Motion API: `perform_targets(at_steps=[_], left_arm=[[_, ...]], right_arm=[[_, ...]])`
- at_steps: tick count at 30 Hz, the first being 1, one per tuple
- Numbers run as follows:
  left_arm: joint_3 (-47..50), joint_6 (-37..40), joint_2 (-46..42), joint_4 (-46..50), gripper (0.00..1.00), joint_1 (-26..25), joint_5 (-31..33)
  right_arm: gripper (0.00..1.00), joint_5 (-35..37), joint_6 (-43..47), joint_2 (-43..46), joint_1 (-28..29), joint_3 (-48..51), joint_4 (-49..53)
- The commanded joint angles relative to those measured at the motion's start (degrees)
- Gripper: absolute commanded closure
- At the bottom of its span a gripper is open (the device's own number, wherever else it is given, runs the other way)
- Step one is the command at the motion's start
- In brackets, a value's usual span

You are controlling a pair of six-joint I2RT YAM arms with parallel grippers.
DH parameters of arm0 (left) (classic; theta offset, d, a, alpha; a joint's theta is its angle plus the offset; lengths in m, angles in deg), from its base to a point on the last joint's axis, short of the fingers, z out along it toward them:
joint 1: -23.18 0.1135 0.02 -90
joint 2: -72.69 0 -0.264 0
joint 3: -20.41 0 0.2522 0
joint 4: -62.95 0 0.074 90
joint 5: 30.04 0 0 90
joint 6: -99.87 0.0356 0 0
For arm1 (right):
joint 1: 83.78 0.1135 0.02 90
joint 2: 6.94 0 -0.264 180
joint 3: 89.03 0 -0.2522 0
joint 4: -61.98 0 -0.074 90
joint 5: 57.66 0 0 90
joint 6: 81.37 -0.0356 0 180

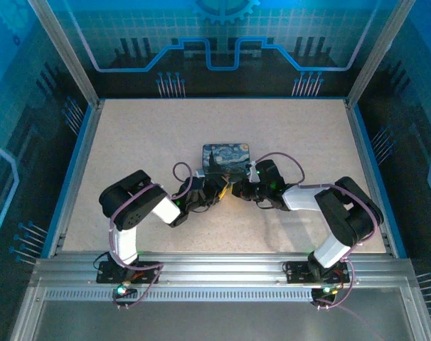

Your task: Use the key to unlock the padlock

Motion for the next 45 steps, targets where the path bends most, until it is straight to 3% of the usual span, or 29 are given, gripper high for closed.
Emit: perform_targets(at_steps=[1, 5, 8, 13, 18, 25, 32, 34, 41, 45], left_arm=[[-1.0, 0.5, 1.2, -1.1, 0.7, -0.6, 1.1], [-1.0, 1.0, 0.8, -1.0, 0.76, -0.5, 1.7], [-0.9, 2.3, -0.7, 0.7, 0.81, -0.5, 2.0], [-0.6, 4.4, -3.8, 3.8, 0.99, -0.5, 2.5], [-0.9, 4.6, -4.3, 4.4, 1.0, -0.6, 2.2], [-0.6, 4.3, -5.2, 4.2, 1.0, -0.6, 2.2], [-0.7, 3.2, -6.0, 4.6, 1.0, -0.6, 1.9], [-0.6, 2.2, -6.0, 4.8, 1.0, -0.7, 1.8], [-0.5, 0.0, -7.1, 6.0, 1.0, -0.6, 1.5], [-0.5, -1.0, -7.7, 5.8, 1.0, -0.7, 1.4]], right_arm=[[1.0, -1.8, -0.6, 1.5, 1.3, -1.4, 0.0], [1.0, -2.1, -1.0, 1.8, 1.3, -1.2, -0.5], [0.94, -1.8, -0.8, 2.9, 1.1, -0.7, -1.0], [0.71, 1.0, 2.9, 7.2, 0.9, 0.9, 2.1], [0.53, 5.4, 10.8, 14.2, 0.3, 2.0, 9.4], [0.3, 13.6, 34.7, 27.5, 1.3, -1.6, 20.8], [0.29, 17.3, 72.4, 37.6, 8.3, 3.2, 15.1], [0.23, 20.1, 82.2, 38.7, 10.4, 5.1, 14.5], [0.23, 33.6, 97.2, 35.6, 14.5, 7.3, 16.3], [0.23, 37.0, 99.3, 32.5, 15.5, 8.2, 14.0]])
